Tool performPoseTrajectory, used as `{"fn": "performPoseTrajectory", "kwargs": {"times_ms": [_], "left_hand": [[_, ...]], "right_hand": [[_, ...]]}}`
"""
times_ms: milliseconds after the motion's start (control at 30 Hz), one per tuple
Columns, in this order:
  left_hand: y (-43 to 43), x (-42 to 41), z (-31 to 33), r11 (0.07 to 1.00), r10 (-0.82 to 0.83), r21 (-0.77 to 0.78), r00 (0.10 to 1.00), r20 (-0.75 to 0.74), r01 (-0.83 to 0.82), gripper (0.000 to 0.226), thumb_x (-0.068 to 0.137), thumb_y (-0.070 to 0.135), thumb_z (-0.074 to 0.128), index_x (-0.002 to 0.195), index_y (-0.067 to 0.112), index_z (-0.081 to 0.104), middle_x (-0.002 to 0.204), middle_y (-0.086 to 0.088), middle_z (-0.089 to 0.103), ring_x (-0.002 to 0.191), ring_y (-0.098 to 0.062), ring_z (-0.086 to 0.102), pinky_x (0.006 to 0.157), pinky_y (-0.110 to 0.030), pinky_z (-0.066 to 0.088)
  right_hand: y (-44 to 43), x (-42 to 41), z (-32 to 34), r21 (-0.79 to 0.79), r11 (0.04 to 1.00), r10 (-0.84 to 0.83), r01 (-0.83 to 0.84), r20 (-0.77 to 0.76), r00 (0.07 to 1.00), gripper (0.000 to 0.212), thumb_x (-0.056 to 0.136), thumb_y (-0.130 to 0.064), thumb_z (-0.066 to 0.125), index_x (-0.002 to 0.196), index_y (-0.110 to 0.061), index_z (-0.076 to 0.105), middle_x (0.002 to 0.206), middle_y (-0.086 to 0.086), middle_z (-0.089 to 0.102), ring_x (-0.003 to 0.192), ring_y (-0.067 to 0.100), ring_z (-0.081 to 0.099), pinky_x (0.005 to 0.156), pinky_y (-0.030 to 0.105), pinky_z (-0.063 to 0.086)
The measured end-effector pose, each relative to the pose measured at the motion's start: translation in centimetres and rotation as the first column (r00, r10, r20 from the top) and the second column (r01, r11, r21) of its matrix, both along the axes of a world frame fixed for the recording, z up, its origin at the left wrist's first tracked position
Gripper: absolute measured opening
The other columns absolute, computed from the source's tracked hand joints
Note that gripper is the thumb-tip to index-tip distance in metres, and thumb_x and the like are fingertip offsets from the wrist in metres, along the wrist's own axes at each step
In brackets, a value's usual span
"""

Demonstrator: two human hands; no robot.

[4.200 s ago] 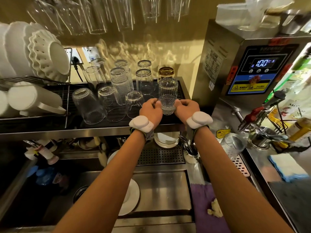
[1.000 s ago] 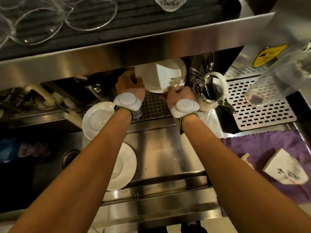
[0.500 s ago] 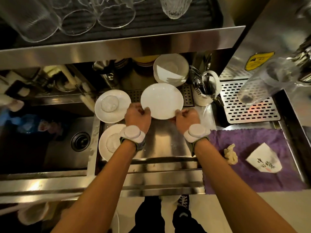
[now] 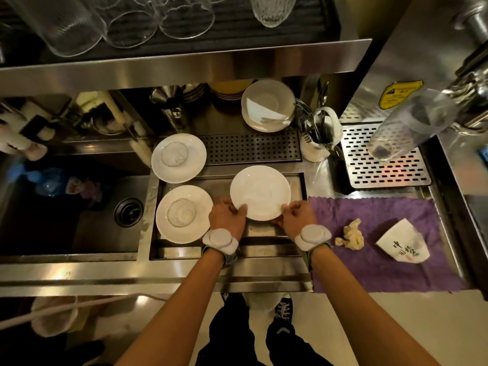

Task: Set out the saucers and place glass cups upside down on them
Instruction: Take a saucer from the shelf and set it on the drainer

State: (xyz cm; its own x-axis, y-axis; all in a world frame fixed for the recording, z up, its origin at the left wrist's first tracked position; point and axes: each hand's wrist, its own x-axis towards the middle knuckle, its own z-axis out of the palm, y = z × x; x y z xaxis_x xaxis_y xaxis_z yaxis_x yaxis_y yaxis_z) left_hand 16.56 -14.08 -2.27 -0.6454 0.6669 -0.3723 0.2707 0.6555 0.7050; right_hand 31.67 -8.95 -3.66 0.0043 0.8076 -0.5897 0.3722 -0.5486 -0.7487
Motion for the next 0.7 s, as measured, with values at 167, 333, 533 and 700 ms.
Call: {"fn": "performPoseTrajectory", "kwargs": {"times_ms": [167, 333, 533, 700], "left_hand": [[-1.0, 0.5, -0.5, 1.000, 0.022, -0.001, 0.999, 0.036, -0.022, 0.032, 0.082, 0.029, 0.075, 0.101, 0.012, 0.055, 0.081, -0.001, 0.063, 0.080, -0.024, 0.065, 0.078, -0.032, 0.055], [-1.7, 0.9, -0.7, 0.999, 0.031, 0.009, 0.998, 0.053, -0.032, 0.036, 0.083, 0.026, 0.075, 0.108, 0.008, 0.055, 0.088, -0.004, 0.064, 0.081, -0.022, 0.063, 0.079, -0.031, 0.055], [-2.3, 1.1, -1.0, 0.999, 0.033, 0.003, 0.998, 0.044, -0.033, 0.034, 0.081, 0.025, 0.076, 0.103, 0.007, 0.057, 0.082, -0.004, 0.062, 0.078, -0.021, 0.062, 0.080, -0.033, 0.055], [-2.6, 1.2, -1.4, 0.999, 0.022, -0.030, 0.998, 0.051, -0.021, 0.035, 0.083, 0.023, 0.075, 0.106, 0.004, 0.057, 0.085, -0.009, 0.065, 0.081, -0.025, 0.064, 0.080, -0.033, 0.055]], "right_hand": [[-0.5, 0.4, -1.0, -0.033, 0.999, 0.013, -0.013, 0.014, 1.000, 0.014, 0.097, -0.015, 0.059, 0.100, -0.007, 0.047, 0.102, 0.018, 0.066, 0.100, 0.041, 0.070, 0.085, 0.056, 0.060], [-1.1, 0.3, -1.4, -0.036, 0.999, 0.004, -0.003, 0.034, 0.999, 0.014, 0.097, -0.014, 0.059, 0.096, -0.008, 0.046, 0.106, 0.023, 0.066, 0.097, 0.041, 0.071, 0.084, 0.055, 0.061], [-1.6, 0.5, -1.6, -0.076, 0.997, -0.001, 0.003, 0.026, 1.000, 0.015, 0.096, -0.010, 0.060, 0.099, -0.005, 0.045, 0.114, 0.029, 0.064, 0.101, 0.043, 0.069, 0.083, 0.057, 0.061], [-1.8, 0.8, -1.5, -0.094, 0.995, -0.007, 0.010, 0.034, 0.999, 0.014, 0.096, -0.014, 0.060, 0.093, -0.010, 0.047, 0.109, 0.028, 0.069, 0.092, 0.044, 0.073, 0.064, 0.042, 0.062]]}}
